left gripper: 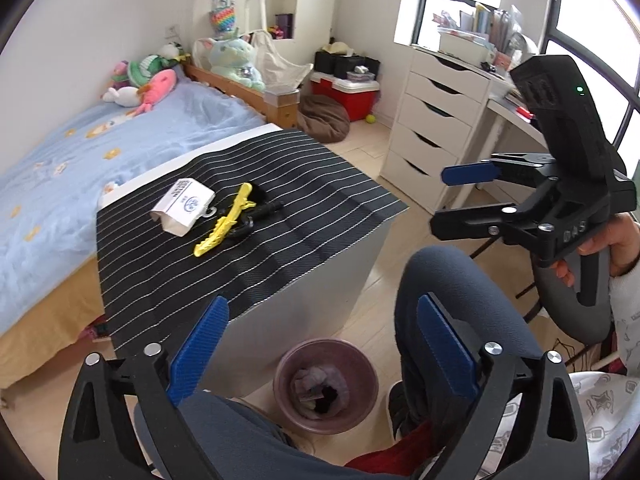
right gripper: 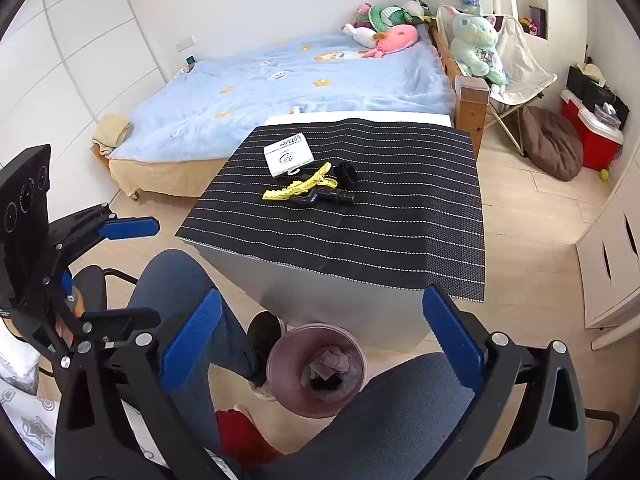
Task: Collect trash
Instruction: 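Move the right gripper back over the mat toward the black scrunchie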
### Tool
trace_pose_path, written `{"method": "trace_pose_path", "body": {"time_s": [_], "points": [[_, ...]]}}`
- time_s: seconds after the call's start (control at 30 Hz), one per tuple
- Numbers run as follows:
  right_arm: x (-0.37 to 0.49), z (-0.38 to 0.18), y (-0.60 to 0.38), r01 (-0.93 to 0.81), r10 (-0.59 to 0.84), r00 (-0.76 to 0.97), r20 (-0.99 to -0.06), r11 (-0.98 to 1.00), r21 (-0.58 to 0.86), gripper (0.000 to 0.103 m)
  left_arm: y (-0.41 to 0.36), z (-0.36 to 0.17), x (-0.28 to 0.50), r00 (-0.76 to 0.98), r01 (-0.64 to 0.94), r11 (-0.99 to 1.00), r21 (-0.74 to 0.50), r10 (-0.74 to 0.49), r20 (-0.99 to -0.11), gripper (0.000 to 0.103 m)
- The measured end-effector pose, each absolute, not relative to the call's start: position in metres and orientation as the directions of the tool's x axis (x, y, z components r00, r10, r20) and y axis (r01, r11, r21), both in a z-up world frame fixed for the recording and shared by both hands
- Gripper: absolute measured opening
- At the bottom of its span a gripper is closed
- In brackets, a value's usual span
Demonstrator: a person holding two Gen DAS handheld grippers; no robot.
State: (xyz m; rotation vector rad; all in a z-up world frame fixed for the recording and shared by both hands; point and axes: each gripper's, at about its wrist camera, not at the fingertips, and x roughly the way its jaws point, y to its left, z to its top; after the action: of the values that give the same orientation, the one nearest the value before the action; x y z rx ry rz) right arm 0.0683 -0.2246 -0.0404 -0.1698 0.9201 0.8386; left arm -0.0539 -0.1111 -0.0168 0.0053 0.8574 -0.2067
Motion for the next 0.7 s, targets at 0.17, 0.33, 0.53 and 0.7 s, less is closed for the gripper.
{"method": "trace_pose_path", "body": {"time_s": [0.17,0.33,0.53,0.7], "points": [[0.067,-0.041,-0.222,-0.703,0.568,0.325,-0.756,0.68,0.208,0.1,-0.104,-0.018,-0.052,0.642,0.148,0.986,-0.079,-0.157,-0.75,0.095],[0.067,-0.042,-0.218,-0.708,0.567,0.324,-0.757,0.676,0.204,0.1,-0.097,-0.019,-0.051,0.647,0.125,0.988,-0.093,-0.152,-0.747,0.095],[0.068,-0.043,-0.216,-0.706,0.566,0.323,-0.759,0.678,0.206,0.1,-0.089,-0.022,-0.052,0.65,0.098,0.99,-0.1,-0.14,-0.747,0.095],[0.069,-0.043,-0.214,-0.707,0.563,0.327,-0.759,0.678,0.199,0.1,-0.084,-0.022,-0.051,0.663,0.067,0.993,-0.099,-0.119,-0.74,0.095]]}}
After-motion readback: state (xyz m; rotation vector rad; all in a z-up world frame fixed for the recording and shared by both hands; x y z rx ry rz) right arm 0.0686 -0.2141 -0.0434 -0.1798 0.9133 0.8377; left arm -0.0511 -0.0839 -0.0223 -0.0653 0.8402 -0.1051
